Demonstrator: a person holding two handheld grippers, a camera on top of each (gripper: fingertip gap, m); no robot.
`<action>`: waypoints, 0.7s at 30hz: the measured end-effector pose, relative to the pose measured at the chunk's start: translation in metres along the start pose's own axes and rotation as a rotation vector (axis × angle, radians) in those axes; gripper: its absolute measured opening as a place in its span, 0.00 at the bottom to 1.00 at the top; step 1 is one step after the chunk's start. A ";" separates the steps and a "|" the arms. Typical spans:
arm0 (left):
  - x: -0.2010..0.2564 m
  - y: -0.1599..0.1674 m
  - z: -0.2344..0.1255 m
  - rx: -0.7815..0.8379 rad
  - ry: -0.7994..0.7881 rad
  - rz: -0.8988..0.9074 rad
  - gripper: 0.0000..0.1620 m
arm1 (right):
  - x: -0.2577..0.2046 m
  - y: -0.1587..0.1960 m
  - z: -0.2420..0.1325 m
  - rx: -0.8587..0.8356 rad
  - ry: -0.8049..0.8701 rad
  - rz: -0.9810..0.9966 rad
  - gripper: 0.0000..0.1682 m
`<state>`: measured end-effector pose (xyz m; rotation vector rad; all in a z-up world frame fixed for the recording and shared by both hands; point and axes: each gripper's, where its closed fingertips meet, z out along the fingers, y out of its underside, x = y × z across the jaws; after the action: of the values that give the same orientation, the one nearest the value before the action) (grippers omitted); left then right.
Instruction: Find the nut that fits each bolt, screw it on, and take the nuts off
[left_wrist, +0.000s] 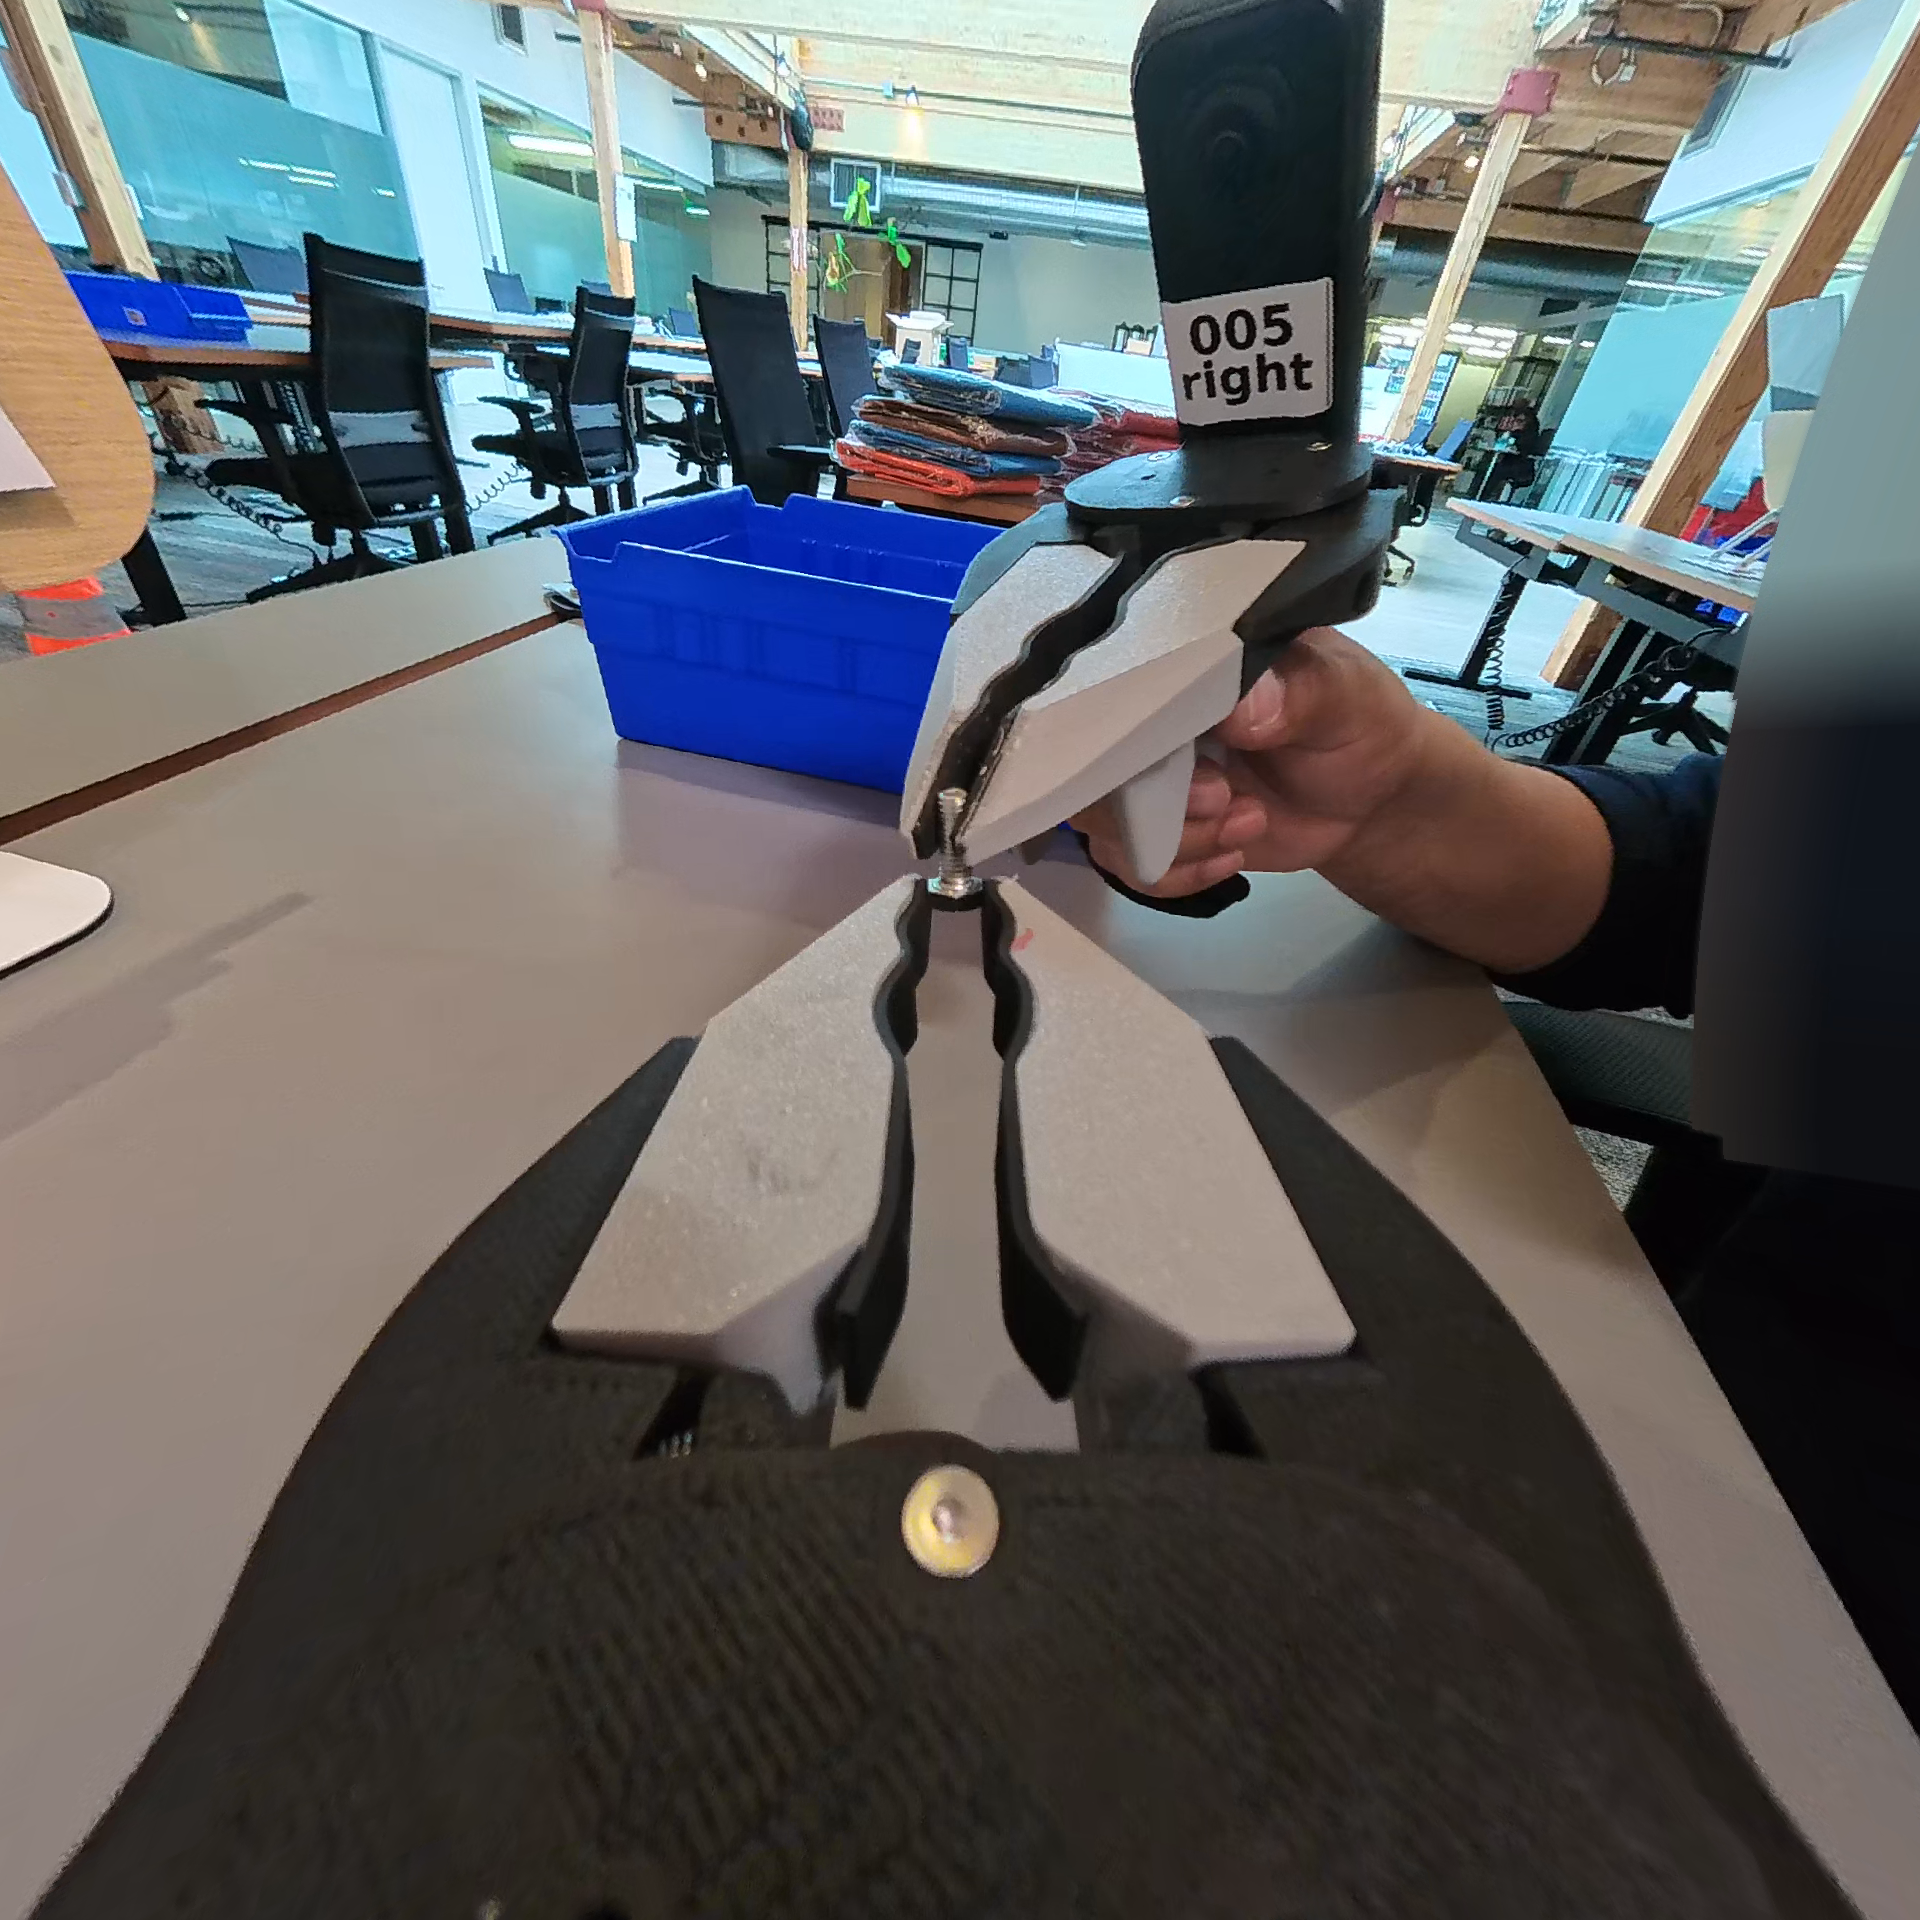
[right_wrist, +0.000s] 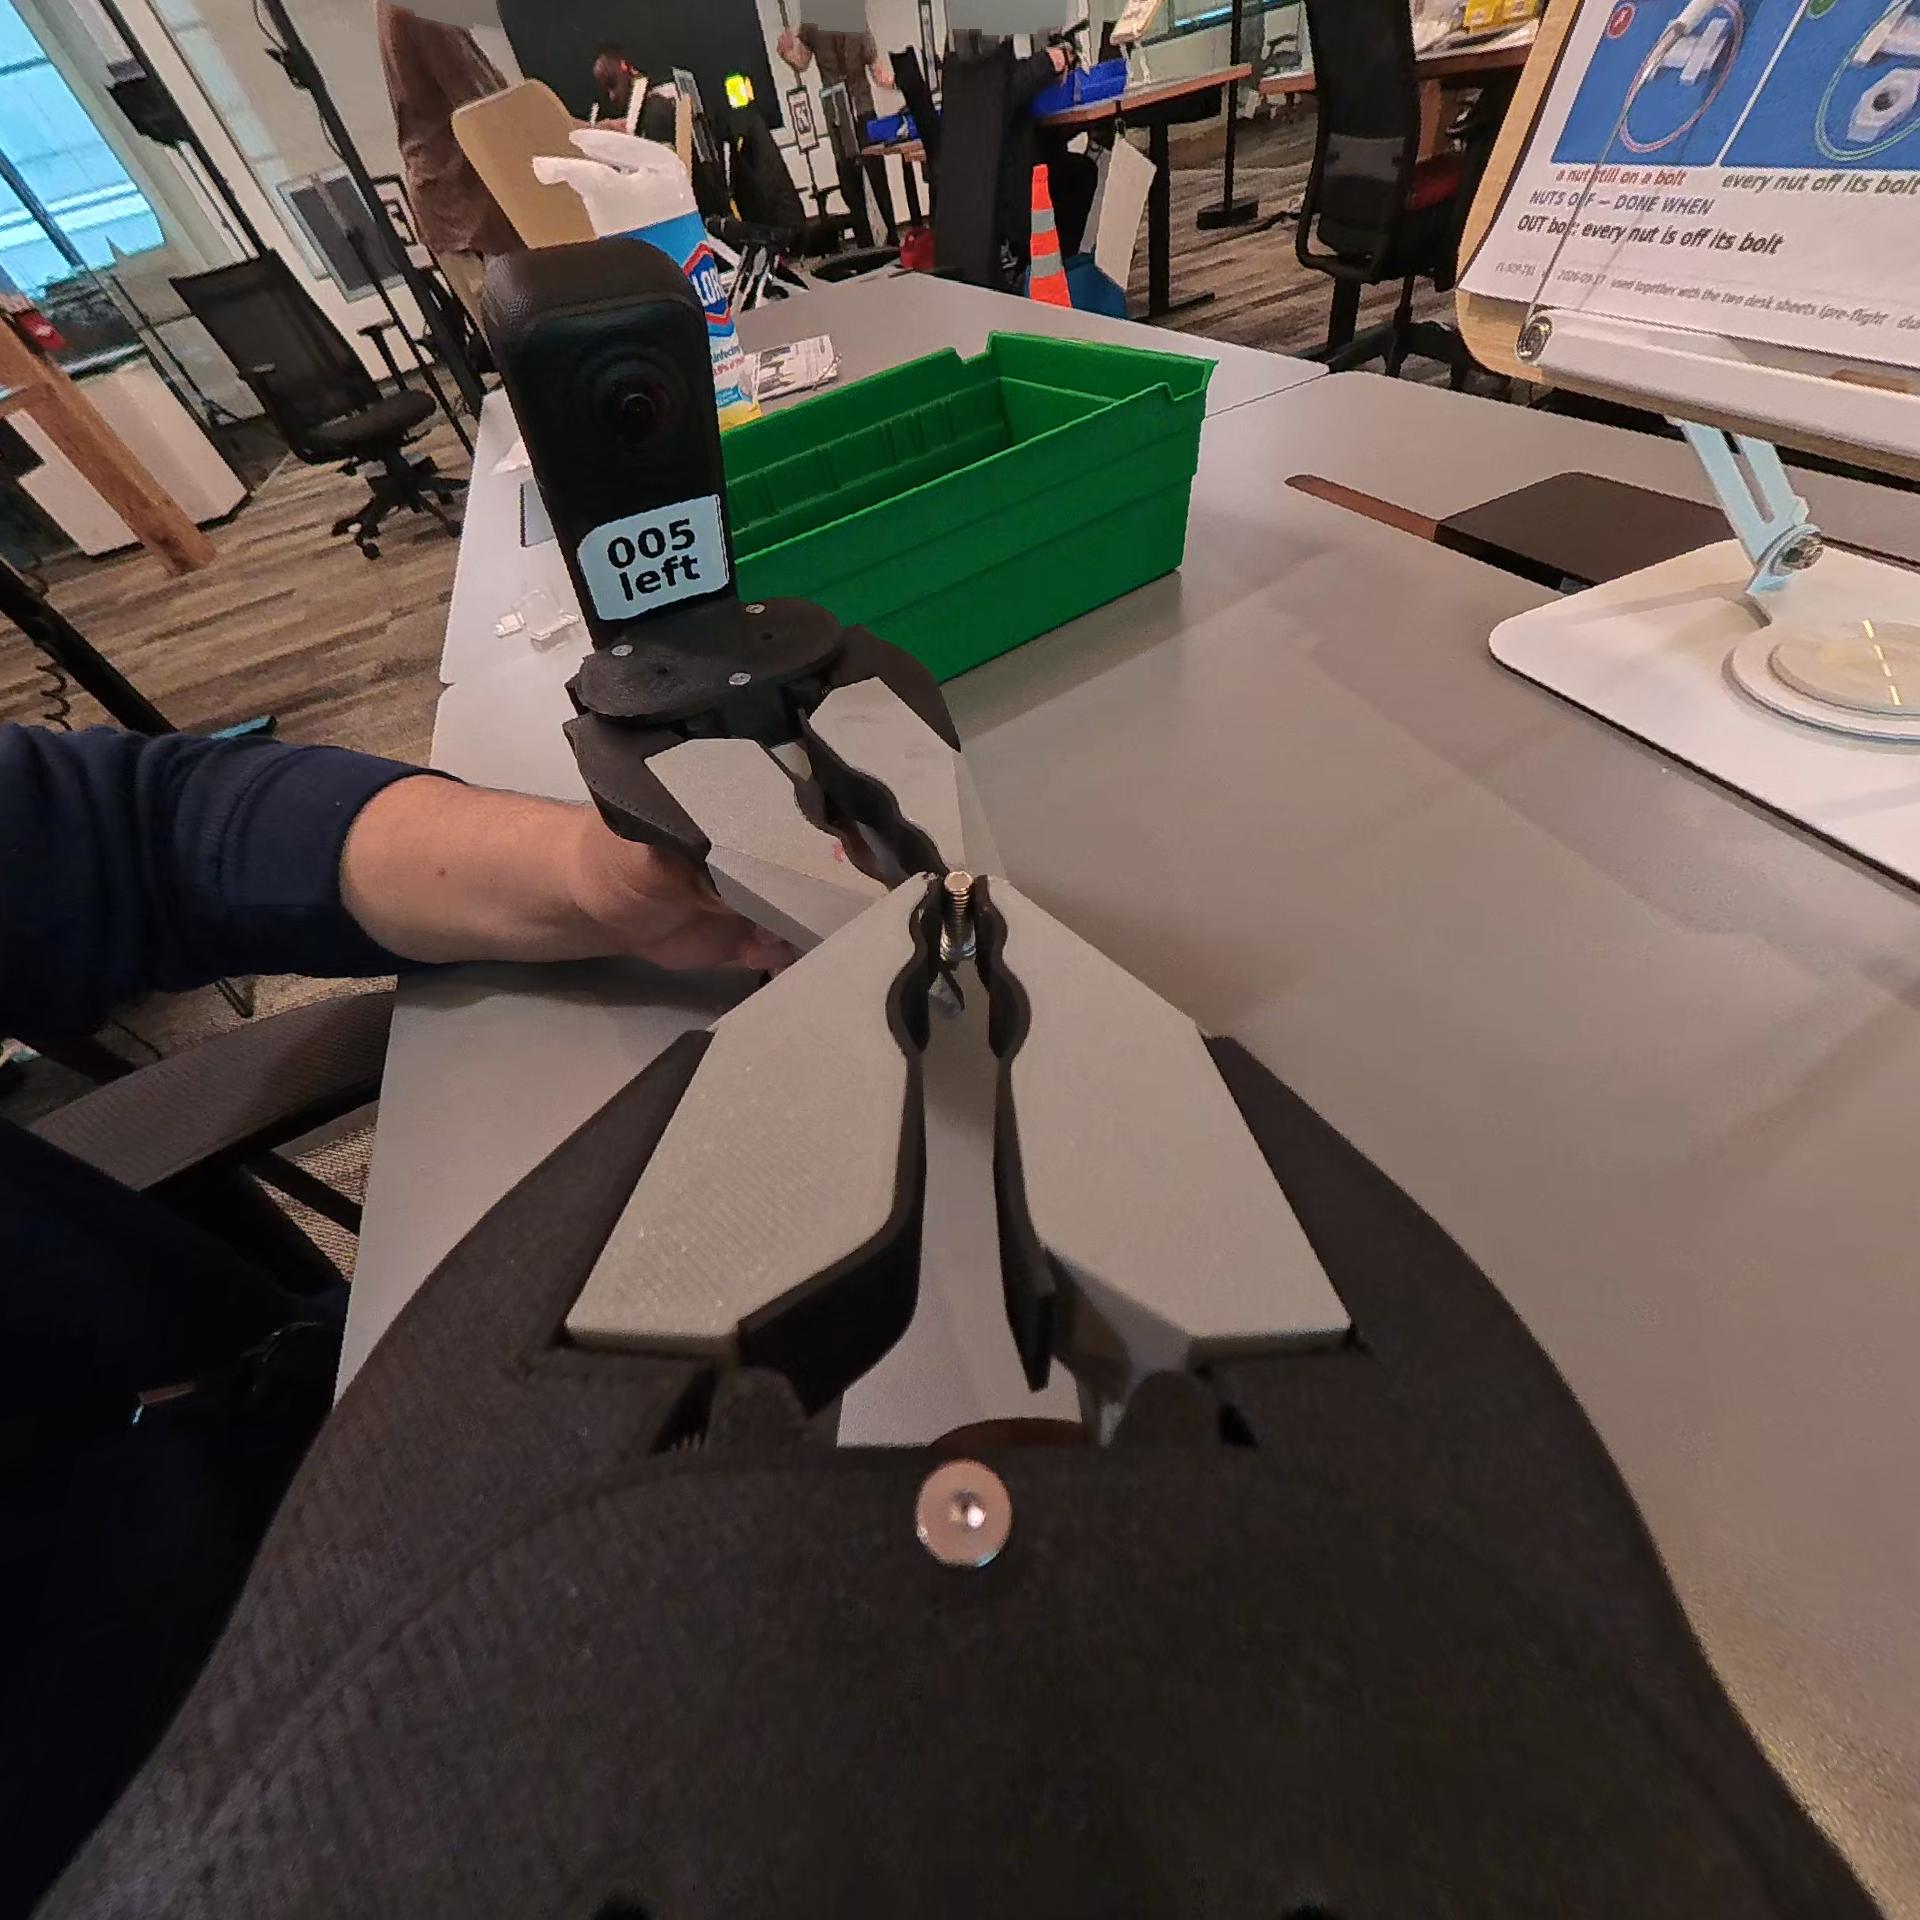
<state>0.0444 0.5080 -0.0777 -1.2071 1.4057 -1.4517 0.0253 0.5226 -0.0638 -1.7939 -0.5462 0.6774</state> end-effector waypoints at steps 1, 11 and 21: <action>0.000 0.000 0.000 -0.002 0.000 -0.002 0.05 | 0.000 0.000 0.000 -0.001 0.002 0.001 0.02; -0.001 0.002 0.000 -0.010 -0.002 -0.007 0.05 | 0.001 0.001 0.001 -0.003 0.006 0.001 0.02; -0.008 -0.008 -0.013 0.025 0.016 0.001 0.05 | 0.012 -0.006 -0.014 0.034 0.029 -0.020 0.05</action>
<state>0.0350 0.5197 -0.0697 -1.1816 1.3947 -1.4778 0.0432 0.5230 -0.0569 -1.7616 -0.5295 0.6423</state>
